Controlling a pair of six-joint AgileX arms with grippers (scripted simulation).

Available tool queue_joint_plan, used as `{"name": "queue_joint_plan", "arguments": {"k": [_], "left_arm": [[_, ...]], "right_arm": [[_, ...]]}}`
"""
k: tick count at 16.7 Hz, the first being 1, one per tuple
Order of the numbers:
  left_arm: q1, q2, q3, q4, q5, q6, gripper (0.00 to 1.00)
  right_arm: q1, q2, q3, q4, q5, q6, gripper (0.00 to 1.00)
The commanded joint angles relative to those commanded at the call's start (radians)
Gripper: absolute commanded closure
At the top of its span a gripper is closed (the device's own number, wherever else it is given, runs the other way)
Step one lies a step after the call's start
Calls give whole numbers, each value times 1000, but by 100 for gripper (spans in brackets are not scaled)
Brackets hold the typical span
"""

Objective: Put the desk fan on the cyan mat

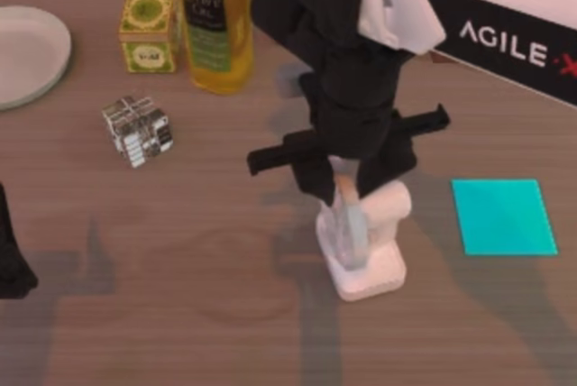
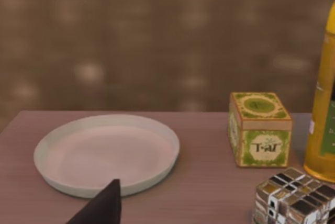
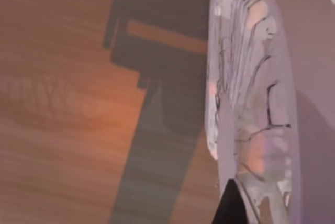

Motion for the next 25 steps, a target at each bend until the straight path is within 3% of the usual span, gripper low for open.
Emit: {"name": "queue_joint_plan", "arguments": {"k": [7,15,20,25], "left_arm": [[0,0,0,0,0,0,0],[0,0,0,0,0,0,0],[0,0,0,0,0,0,0],[0,0,0,0,0,0,0]], "right_arm": [[7,24,220,-194,0,-1,100],[-6,22,228,-211,0,-31,100],[-74,-1,173,-211,-1,-284,100],[-190,-67,88,-186,-5,-740,100]]}}
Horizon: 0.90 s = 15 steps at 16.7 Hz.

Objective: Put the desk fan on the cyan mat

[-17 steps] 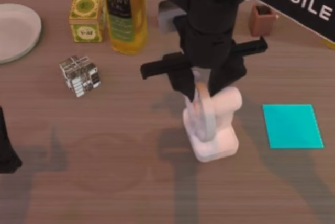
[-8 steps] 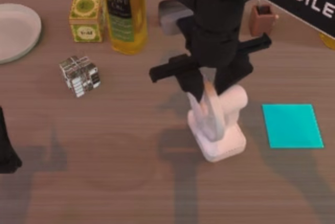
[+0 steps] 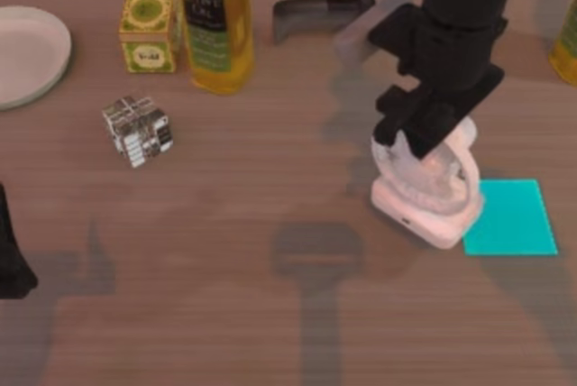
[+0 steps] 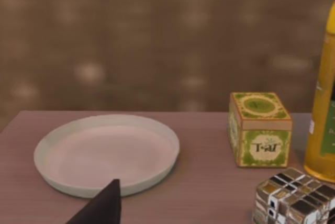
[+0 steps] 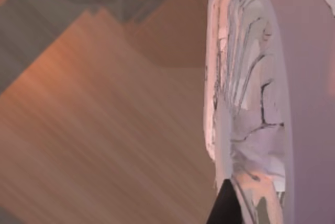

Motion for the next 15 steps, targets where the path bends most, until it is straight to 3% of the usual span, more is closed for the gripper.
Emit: {"name": "queue_joint_plan", "arguments": {"k": [8,12,15], "left_arm": [[0,0,0,0,0,0,0],[0,0,0,0,0,0,0],[0,0,0,0,0,0,0]], "right_arm": [[-204,-135,-178,57,-8,-790,100],[-272,-179,-247,75,-9,-998,100],[-288,-191,-265,81,-9,-1044,100]]}}
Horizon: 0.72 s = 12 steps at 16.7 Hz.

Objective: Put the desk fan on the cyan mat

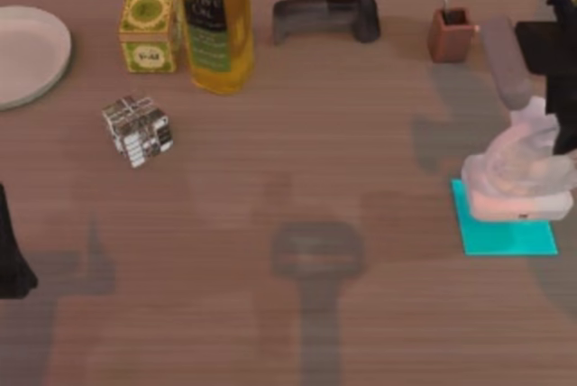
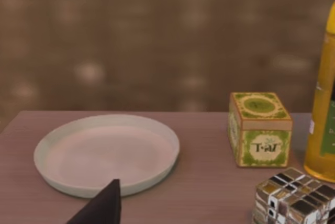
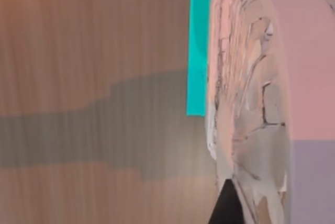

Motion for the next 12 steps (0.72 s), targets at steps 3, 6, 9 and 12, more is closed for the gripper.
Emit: {"name": "queue_joint_plan", "arguments": {"k": [3,6,9,12], "left_arm": [[0,0,0,0,0,0,0],[0,0,0,0,0,0,0],[0,0,0,0,0,0,0],[0,0,0,0,0,0,0]], "right_arm": [[0,0,0,0,0,0,100],[5,2,-15,17,0,2,100],[1,4,-95,103,0,2,100],[0,8,-127,135,0,0,100]]}}
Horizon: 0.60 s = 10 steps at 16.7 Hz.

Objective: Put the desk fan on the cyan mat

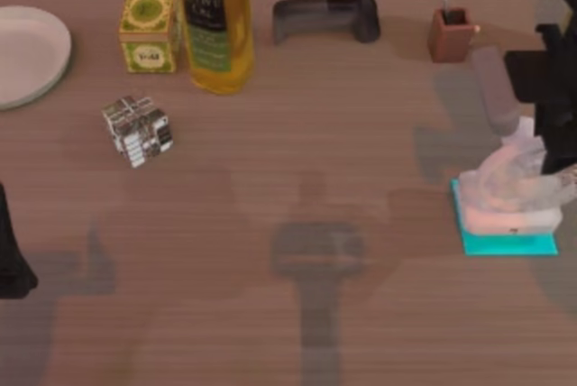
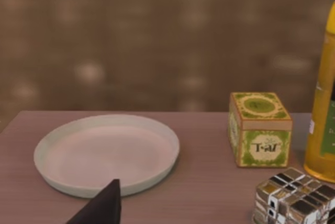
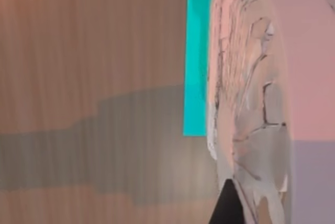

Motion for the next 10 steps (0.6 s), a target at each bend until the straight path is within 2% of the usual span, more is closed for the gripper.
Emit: {"name": "queue_joint_plan", "arguments": {"k": [2,10], "left_arm": [[0,0,0,0,0,0,0],[0,0,0,0,0,0,0]], "right_arm": [[0,0,0,0,0,0,100],[0,0,0,0,0,0,40]]}}
